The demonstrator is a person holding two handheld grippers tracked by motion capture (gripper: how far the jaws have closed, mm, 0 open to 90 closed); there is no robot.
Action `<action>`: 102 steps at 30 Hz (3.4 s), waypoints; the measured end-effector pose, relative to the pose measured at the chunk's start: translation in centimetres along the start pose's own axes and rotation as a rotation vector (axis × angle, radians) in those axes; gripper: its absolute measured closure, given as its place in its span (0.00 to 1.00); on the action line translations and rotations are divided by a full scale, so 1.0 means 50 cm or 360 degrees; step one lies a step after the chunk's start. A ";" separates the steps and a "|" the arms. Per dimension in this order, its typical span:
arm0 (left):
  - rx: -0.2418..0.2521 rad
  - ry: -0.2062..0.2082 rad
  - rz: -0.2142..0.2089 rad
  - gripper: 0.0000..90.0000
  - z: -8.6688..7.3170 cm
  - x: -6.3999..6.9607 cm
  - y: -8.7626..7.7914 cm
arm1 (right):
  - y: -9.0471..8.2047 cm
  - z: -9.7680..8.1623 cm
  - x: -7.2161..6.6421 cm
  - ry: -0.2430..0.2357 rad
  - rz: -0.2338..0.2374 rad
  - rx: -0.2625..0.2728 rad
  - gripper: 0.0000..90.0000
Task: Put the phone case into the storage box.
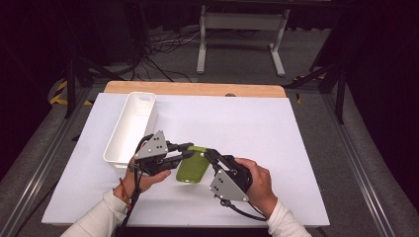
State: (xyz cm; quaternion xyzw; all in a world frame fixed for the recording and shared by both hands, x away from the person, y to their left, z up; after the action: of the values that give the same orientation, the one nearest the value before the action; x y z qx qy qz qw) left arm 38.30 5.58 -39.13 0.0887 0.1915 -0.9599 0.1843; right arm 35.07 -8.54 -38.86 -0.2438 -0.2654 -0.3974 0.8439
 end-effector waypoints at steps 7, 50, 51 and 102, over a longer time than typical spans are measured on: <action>0.0011 0.0018 0.0016 0.86 0.001 -0.006 -0.006 | -0.003 0.000 0.008 0.0123 0.0045 0.0003 0.89; 0.0052 0.0016 0.0081 0.86 0.004 -0.017 -0.031 | 0.005 -0.031 0.033 0.0618 0.0114 -0.0058 0.22; 0.0053 0.0018 0.0078 0.86 0.005 -0.017 -0.032 | 0.004 -0.033 0.033 0.0626 0.0108 -0.0057 0.22; 0.0129 0.0005 0.0147 0.86 0.014 -0.045 -0.079 | -0.075 -0.150 0.046 0.0718 0.0045 -0.0217 0.19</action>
State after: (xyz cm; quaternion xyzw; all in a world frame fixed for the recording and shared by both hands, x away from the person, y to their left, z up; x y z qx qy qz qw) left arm 38.74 9.41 -36.62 0.1062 0.1485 -0.9572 0.2245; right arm 35.22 -16.61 -42.18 -0.2089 -0.0393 -0.4469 0.8690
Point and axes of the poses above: each handheld gripper's, and its own axes: y roughly forward along the jaws, z roughly out of its top, x roughly to its right, the point moved 7 cm from there along y, roughly forward along the jaws, and after that the axes turned 11 degrees about y, right-handed, at the moved point
